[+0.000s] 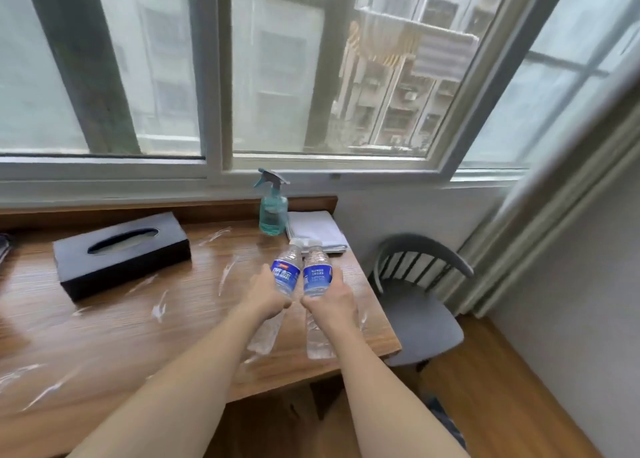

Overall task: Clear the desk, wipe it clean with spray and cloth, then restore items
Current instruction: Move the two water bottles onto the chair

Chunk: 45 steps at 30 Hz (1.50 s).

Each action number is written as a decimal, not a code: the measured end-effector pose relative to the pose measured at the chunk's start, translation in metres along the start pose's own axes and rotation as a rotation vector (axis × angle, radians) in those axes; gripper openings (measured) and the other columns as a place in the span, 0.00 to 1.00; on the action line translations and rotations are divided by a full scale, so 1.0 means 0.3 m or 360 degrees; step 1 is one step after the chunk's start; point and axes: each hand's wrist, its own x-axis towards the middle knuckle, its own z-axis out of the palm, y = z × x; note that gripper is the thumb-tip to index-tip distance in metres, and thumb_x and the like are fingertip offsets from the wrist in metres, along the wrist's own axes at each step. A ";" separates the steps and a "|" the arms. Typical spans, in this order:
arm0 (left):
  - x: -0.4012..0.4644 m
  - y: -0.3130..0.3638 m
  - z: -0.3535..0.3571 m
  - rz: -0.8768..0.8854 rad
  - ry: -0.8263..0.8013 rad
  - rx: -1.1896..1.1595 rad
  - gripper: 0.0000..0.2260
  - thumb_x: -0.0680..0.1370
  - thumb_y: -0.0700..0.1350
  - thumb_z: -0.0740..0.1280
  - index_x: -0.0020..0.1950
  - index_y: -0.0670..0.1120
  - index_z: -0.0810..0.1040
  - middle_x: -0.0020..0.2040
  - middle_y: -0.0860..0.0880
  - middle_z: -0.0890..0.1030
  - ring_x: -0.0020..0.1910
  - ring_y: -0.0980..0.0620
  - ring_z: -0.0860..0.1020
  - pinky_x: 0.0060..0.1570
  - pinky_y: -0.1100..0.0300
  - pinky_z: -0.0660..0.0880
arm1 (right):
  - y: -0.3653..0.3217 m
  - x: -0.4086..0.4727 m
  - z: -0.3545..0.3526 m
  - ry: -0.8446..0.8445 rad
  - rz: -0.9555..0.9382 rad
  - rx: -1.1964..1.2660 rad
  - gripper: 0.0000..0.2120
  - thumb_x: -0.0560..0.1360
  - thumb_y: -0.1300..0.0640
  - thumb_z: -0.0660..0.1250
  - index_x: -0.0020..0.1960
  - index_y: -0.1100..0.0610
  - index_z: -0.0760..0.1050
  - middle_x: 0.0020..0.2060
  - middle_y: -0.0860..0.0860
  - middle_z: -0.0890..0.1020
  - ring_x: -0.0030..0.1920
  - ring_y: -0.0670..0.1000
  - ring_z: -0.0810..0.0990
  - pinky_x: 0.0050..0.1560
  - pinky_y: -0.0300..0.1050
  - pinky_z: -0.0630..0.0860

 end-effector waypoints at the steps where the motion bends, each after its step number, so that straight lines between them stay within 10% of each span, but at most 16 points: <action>1: 0.001 0.056 0.056 0.0021 -0.0020 -0.0011 0.29 0.66 0.42 0.78 0.61 0.45 0.68 0.55 0.45 0.77 0.53 0.46 0.77 0.49 0.54 0.76 | 0.058 0.026 -0.048 0.0019 0.0014 0.0024 0.36 0.70 0.48 0.77 0.72 0.48 0.62 0.53 0.51 0.78 0.51 0.51 0.79 0.53 0.50 0.80; 18: 0.185 0.744 0.842 0.0365 -0.0470 -0.0410 0.32 0.68 0.44 0.79 0.65 0.51 0.65 0.55 0.53 0.76 0.51 0.55 0.77 0.45 0.62 0.74 | 0.746 0.400 -0.630 0.0372 0.0305 0.0397 0.38 0.71 0.46 0.79 0.73 0.46 0.60 0.62 0.48 0.77 0.56 0.45 0.77 0.56 0.45 0.80; 27: 0.419 0.970 1.132 0.0532 -0.0707 -0.0402 0.31 0.67 0.43 0.80 0.63 0.52 0.66 0.53 0.55 0.78 0.50 0.58 0.80 0.48 0.62 0.78 | 0.987 0.687 -0.773 0.0461 0.0564 0.0618 0.30 0.76 0.44 0.74 0.72 0.49 0.64 0.63 0.49 0.79 0.55 0.46 0.80 0.40 0.32 0.73; 45: 0.671 1.125 1.628 0.0109 -0.0226 -0.0357 0.29 0.68 0.52 0.80 0.63 0.52 0.69 0.55 0.54 0.79 0.52 0.55 0.78 0.49 0.59 0.74 | 1.469 1.242 -0.796 -0.0138 0.0349 0.0502 0.31 0.73 0.48 0.78 0.69 0.47 0.65 0.64 0.48 0.78 0.53 0.43 0.75 0.55 0.40 0.76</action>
